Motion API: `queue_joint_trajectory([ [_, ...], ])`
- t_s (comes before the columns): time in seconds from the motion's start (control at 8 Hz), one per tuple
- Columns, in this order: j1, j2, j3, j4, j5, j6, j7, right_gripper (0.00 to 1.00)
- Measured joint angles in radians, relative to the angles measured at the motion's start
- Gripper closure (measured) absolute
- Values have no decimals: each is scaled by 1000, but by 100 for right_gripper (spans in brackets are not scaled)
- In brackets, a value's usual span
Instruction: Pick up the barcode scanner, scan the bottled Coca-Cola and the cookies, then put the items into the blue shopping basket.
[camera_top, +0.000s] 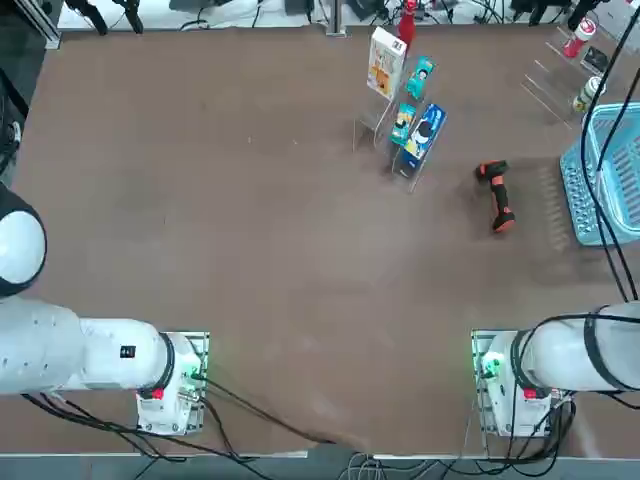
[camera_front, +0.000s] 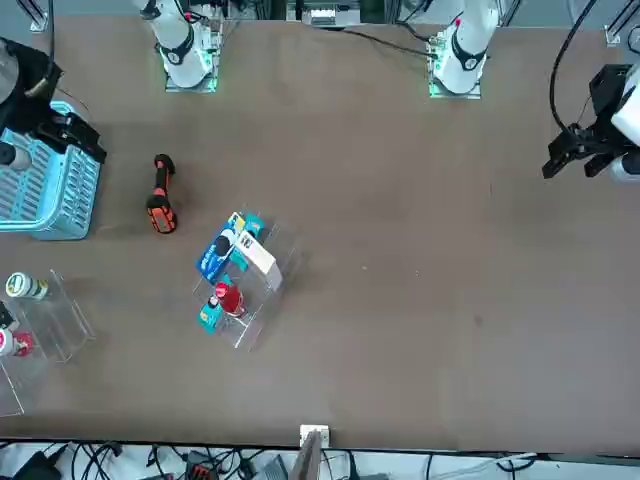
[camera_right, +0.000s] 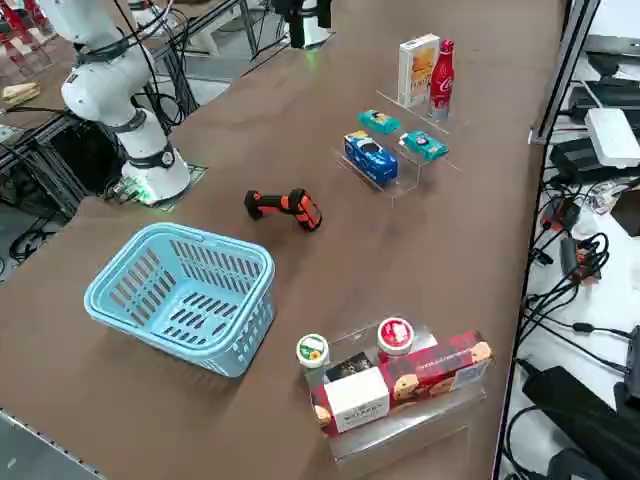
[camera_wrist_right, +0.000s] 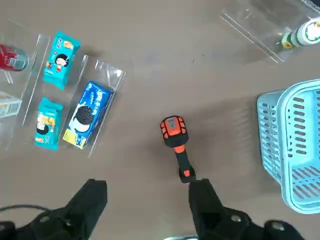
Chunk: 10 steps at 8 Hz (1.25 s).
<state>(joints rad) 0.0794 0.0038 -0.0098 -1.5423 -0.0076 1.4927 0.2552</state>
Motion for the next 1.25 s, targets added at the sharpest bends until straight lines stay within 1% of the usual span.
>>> queue_joint_trajectory([
  [0.25,4,0,8,0,3,-1,-1,0],
  [0.38,10,4,18,2,5,2,-8,0],
  [0.5,27,26,35,17,6,10,-15,0],
  [0.62,55,76,49,66,7,21,-15,0],
  [0.75,90,146,55,138,7,31,-15,0],
  [1.0,162,302,58,300,8,76,-16,0],
  [1.12,199,365,58,363,7,103,-16,0],
  [1.25,226,405,58,400,5,110,-16,0],
])
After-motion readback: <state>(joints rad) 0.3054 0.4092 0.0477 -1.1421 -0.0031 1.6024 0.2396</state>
